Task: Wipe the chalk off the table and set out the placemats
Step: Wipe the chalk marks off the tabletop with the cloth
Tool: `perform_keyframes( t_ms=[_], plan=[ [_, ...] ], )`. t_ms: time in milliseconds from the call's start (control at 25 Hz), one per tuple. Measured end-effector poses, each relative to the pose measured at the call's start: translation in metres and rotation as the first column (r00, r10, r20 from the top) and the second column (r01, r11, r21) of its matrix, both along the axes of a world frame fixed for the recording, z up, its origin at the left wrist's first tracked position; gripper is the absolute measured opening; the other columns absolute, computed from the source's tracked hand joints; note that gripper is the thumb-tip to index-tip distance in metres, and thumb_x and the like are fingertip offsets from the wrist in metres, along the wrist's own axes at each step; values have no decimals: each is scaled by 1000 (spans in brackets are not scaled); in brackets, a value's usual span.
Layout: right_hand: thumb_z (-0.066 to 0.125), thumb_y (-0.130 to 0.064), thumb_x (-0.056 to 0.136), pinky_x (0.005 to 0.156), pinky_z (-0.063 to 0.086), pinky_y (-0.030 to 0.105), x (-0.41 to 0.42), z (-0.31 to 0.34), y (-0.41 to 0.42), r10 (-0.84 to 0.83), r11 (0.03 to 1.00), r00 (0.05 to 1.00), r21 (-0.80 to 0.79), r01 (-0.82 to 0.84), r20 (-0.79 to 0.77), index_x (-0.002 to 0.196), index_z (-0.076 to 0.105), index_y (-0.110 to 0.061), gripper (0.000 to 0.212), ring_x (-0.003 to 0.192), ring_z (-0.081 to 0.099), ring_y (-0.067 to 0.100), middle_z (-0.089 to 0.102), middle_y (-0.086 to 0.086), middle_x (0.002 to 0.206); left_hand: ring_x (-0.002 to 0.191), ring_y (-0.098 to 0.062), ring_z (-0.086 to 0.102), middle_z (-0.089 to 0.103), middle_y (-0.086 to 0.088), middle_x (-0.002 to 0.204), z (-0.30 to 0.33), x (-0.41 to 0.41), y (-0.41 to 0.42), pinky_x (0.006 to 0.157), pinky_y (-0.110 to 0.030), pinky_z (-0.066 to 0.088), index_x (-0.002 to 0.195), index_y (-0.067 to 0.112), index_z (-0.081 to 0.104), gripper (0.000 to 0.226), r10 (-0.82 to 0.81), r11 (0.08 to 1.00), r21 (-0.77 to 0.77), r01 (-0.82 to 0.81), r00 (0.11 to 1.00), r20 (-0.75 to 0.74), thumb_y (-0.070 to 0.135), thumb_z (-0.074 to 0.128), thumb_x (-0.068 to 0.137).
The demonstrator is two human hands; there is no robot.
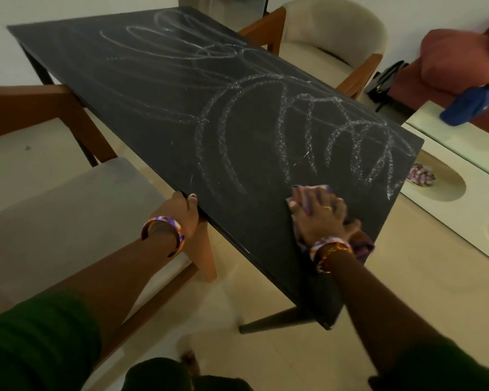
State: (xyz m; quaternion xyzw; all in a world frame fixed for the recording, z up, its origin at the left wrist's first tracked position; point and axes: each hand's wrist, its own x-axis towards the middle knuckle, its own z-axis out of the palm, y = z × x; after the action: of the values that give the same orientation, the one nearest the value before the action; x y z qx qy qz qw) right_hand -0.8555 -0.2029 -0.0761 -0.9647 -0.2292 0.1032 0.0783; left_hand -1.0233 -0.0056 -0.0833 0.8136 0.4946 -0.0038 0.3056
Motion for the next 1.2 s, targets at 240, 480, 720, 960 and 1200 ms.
perform_keyframes(
  t_ms=[240, 480, 720, 960, 1200],
  plan=[
    [26, -61, 95, 106, 8, 66, -28, 2, 29, 14, 1000, 999, 24, -15, 44, 146, 23, -42, 55, 144, 2, 29, 9, -9, 159, 94, -31, 62, 63, -18, 103, 7, 9, -6, 91, -40, 50, 116, 1, 48, 37, -18, 997, 66, 28, 989, -147, 31, 35, 99],
    [24, -59, 96, 107, 12, 60, -24, 3, 44, 236, 972, 968, -15, -235, 82, 144, 21, -48, 50, 144, 8, 23, 15, -13, 157, 85, -25, 62, 60, -12, 90, 7, 7, -7, 83, -32, 51, 116, 2, 47, 43, 19, 1000, 22, -17, 993, -117, 37, 29, 100],
    [30, -56, 94, 104, 15, 67, 40, 5, -5, -188, 982, 982, 10, 188, 28, 144, 25, -48, 50, 141, 14, 29, 22, -9, 155, 95, -29, 61, 62, -15, 102, 8, 9, -7, 84, -36, 47, 117, 3, 46, 42, 17, 998, 61, -9, 990, -139, 37, 26, 100],
    [28, -61, 94, 106, 9, 62, -75, -4, 75, 461, 886, 883, 4, -463, 83, 144, 27, -44, 53, 145, 4, 25, 11, -13, 158, 91, -27, 61, 60, -13, 95, 12, 6, -8, 83, -33, 49, 118, 2, 47, 41, 14, 998, 67, -6, 994, -109, 35, 29, 100],
    [27, -64, 92, 108, 8, 65, 54, 1, 11, -26, 999, 1000, 28, 26, -10, 144, 20, -51, 54, 145, 4, 27, 10, -14, 158, 80, -22, 58, 55, -7, 81, 7, 7, -7, 77, -33, 48, 111, 4, 49, 42, 23, 995, 101, -12, 994, -107, 38, 26, 101]
  ],
)
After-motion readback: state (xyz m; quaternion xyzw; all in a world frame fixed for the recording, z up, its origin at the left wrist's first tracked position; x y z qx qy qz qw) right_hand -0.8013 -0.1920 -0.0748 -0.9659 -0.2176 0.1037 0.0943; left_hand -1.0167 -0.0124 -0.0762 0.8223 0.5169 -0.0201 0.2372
